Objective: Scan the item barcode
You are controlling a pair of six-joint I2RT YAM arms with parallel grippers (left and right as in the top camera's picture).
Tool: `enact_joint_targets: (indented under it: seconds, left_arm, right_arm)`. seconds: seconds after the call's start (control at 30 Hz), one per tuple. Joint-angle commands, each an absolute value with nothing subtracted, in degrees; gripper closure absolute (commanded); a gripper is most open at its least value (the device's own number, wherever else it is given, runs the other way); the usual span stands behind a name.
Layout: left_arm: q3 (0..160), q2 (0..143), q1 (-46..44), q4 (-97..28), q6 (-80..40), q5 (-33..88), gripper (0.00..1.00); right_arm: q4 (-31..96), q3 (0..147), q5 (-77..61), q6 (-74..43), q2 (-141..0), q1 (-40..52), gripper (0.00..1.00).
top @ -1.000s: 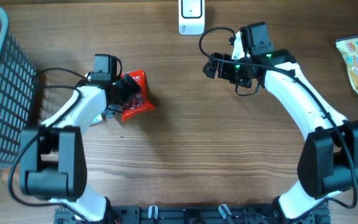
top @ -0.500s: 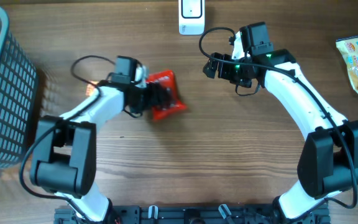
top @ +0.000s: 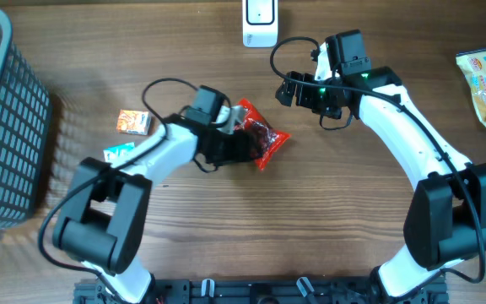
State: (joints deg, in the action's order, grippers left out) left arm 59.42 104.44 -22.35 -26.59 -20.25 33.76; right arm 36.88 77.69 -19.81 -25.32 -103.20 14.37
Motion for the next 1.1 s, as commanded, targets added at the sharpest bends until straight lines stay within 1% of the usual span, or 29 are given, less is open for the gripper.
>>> enact_joint_targets:
  seconds: [0.0, 0.07, 0.17, 0.27, 0.33, 0.37, 0.4, 0.43, 0.5, 0.53, 0.63, 0.7, 0.77, 0.8, 0.83, 0.97, 1.0, 1.03, 1.07]
  left_arm:
    - [63.3, 97.9, -16.0, -31.2, -20.6, 33.3, 0.4]
    - [63.9, 94.9, -13.4, -33.3, -20.6, 33.3, 0.27]
    - [64.0, 88.1, -8.3, -37.2, -20.6, 31.2, 0.21]
    - [64.0, 80.6, -2.6, -42.5, -20.6, 25.6, 0.19]
    - [64.0, 76.3, 1.0, -45.2, -21.5, 22.6, 0.15]
    - [64.0, 74.5, 2.7, -46.4, -22.4, 21.4, 0.13]
    - [64.0, 73.1, 4.3, -47.4, -23.3, 20.3, 0.03]
    - [64.0, 72.0, 5.7, -48.0, -23.4, 19.7, 0.0]
    - [64.0, 70.8, 7.6, -48.7, -23.4, 19.1, 0.0]
    - [64.0, 70.5, 8.6, -48.9, -23.4, 18.6, 0.0]
    - [64.0, 70.7, 9.5, -48.9, -23.4, 18.1, 0.0]
    - [64.0, 71.2, 9.5, -49.0, -23.4, 18.1, 0.0]
    - [64.0, 71.8, 9.5, -49.3, -23.4, 18.1, 0.0]
    - [64.0, 72.2, 9.5, -49.4, -23.4, 18.1, 0.0]
    - [64.0, 72.7, 9.5, -49.4, -23.3, 18.1, 0.0]
    - [64.0, 74.6, 9.5, -50.9, -22.7, 16.9, 0.0]
    - [64.0, 75.9, 9.5, -52.7, -22.7, 14.8, 0.0]
    - [64.0, 76.2, 9.5, -53.4, -22.7, 14.1, 0.0]
    - [64.0, 76.6, 9.5, -54.0, -22.7, 13.2, 0.0]
  right_arm:
    - [36.8, 77.3, -18.9, -25.6, -103.7, 14.4, 0.0]
    - [36.4, 77.3, -18.9, -25.7, -103.7, 14.4, 0.0]
    - [34.9, 77.3, -18.9, -25.7, -103.7, 14.4, 0.0]
    - [34.6, 77.3, -19.7, -28.5, -103.7, 14.4, 0.0]
    - [36.3, 77.3, -23.1, -29.3, -103.7, 14.4, 0.0]
    - [36.4, 77.3, -24.8, -28.3, -103.7, 14.4, 0.0]
    - [36.5, 77.3, -26.5, -26.6, -103.7, 14.6, 0.0]
    - [35.8, 77.3, -29.2, -24.1, -103.7, 15.0, 0.0]
    - [35.2, 77.3, -31.6, -18.3, -103.7, 16.4, 0.0]
    - [35.8, 77.3, -29.2, -14.8, -103.7, 18.2, 0.0]
    - [38.5, 77.3, -15.2, -12.8, -103.7, 23.1, 0.0]
    - [39.6, 77.3, -2.5, -8.6, -103.7, 28.7, 0.04]
    - [39.7, 77.3, 4.4, -6.9, -103.7, 32.3, 0.08]
    - [39.3, 77.3, 9.3, -6.0, -103.7, 35.5, 0.13]
    - [38.8, 77.3, 10.6, -6.0, -103.7, 36.9, 0.19]
    - [34.6, 77.3, 11.6, -6.9, -104.4, 41.1, 0.62]
    - [32.7, 77.3, 12.1, -10.5, -106.3, 41.1, 0.86]
    - [32.3, 77.3, 12.1, -11.5, -107.3, 40.8, 0.94]
    - [32.0, 77.3, 12.1, -12.5, -108.2, 40.5, 0.96]
